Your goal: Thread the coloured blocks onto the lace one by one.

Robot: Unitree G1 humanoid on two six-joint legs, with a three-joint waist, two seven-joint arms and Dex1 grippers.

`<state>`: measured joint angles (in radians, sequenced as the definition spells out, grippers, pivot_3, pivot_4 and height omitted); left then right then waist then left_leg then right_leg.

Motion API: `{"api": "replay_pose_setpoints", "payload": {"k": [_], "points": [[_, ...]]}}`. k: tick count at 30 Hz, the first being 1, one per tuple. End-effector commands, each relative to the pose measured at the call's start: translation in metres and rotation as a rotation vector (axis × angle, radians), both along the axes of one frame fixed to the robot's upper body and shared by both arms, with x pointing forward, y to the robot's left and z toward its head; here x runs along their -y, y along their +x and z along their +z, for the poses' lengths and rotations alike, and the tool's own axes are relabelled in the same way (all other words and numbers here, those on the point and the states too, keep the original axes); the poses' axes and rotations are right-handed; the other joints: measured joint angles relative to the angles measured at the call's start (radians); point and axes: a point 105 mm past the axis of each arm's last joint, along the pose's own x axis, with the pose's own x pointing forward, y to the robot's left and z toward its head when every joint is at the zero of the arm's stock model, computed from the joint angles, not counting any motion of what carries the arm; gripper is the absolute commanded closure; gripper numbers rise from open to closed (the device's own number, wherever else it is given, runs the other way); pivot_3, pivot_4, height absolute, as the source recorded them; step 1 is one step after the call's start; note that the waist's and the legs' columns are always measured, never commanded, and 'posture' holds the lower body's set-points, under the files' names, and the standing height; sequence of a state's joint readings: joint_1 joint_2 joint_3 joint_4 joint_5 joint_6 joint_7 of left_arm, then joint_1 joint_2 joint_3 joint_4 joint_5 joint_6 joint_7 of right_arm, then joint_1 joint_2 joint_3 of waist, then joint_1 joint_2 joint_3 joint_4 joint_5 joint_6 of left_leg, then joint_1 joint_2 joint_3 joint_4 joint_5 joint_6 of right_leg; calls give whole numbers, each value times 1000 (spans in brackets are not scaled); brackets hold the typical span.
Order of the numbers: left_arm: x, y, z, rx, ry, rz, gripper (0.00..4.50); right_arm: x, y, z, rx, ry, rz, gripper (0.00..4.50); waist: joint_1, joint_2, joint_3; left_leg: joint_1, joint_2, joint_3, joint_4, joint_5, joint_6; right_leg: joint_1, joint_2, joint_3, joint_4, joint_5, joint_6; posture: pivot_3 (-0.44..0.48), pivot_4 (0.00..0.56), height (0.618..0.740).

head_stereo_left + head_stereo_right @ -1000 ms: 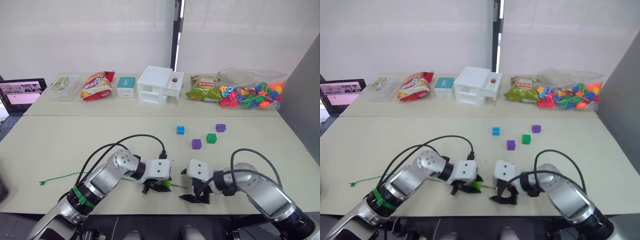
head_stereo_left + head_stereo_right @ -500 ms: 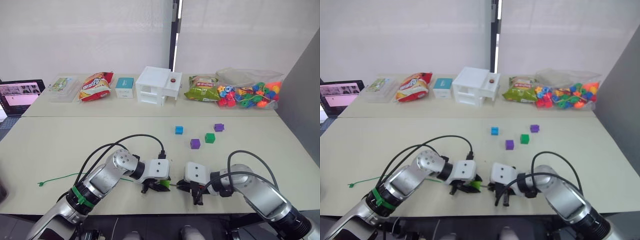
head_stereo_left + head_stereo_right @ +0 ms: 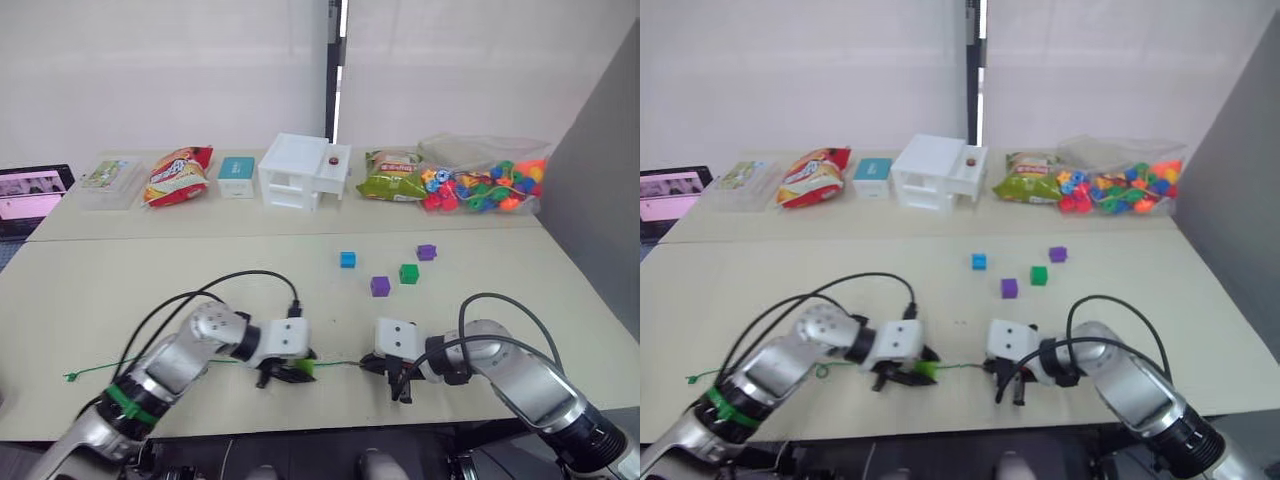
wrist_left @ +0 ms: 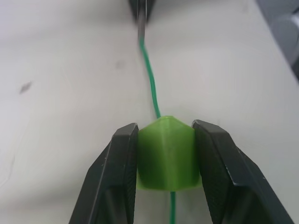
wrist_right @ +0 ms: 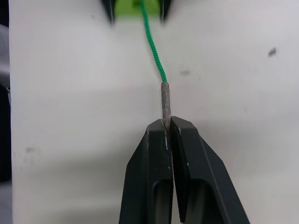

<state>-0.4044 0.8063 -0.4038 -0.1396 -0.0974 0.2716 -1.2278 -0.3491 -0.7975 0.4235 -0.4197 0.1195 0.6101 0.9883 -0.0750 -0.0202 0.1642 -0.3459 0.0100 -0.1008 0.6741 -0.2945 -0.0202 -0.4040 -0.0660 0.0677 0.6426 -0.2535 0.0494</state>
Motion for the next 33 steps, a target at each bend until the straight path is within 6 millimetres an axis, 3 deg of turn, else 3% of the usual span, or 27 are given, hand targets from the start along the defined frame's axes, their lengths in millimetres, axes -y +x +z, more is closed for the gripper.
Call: {"api": "replay_pose_setpoints", "payload": {"k": [1,4,9,15,19,22,24,30,33], "points": [[-105,-5,-25,-102,244,230,3202,-2,3,12,39,-2,25,4500,-6,0,0,2,4,2,-1,0,0,0,4,1,0,0,-2,0,150,740],[-149,-16,-19,-134,316,279,3202,-5,5,14,43,3,36,4500,-9,1,0,11,7,3,-12,0,1,1,7,1,4,-4,-9,0,150,740],[-212,-34,-10,-150,408,323,3202,-7,6,14,47,3,50,4500,-12,9,0,12,10,2,-15,-1,1,-2,10,1,9,-8,-16,0,150,740],[-253,-40,2,-118,438,400,3202,-10,7,14,47,5,68,4500,-18,9,1,9,9,3,-15,-1,2,-7,10,1,11,-8,-17,0,150,740],[-251,-36,5,-85,400,381,3202,-11,7,13,43,7,74,4500,-16,10,1,7,8,3,-15,-1,2,-11,9,1,15,-8,-17,0,150,740],[-237,-23,14,-32,310,371,3202,-14,7,13,40,9,83,4500,-15,10,1,1,8,3,-13,-1,2,-18,9,1,19,-8,-17,0,150,740],[-226,-17,22,-47,252,368,2185,-15,6,13,39,12,88,4500,-8,10,1,1,7,3,-13,-1,2,-19,8,1,21,-8,-17,0,150,740],[-197,-6,57,-27,169,321,210,-21,5,14,34,24,102,4500,15,3,4,-5,7,2,-10,-1,2,-20,8,0,21,-8,-17,0,150,740],[-176,-4,83,-34,130,286,39,-27,4,17,32,34,117,4500,16,0,6,-7,7,0,-7,-1,1,-21,8,-1,21,-8,-17,0,150,740]]}}
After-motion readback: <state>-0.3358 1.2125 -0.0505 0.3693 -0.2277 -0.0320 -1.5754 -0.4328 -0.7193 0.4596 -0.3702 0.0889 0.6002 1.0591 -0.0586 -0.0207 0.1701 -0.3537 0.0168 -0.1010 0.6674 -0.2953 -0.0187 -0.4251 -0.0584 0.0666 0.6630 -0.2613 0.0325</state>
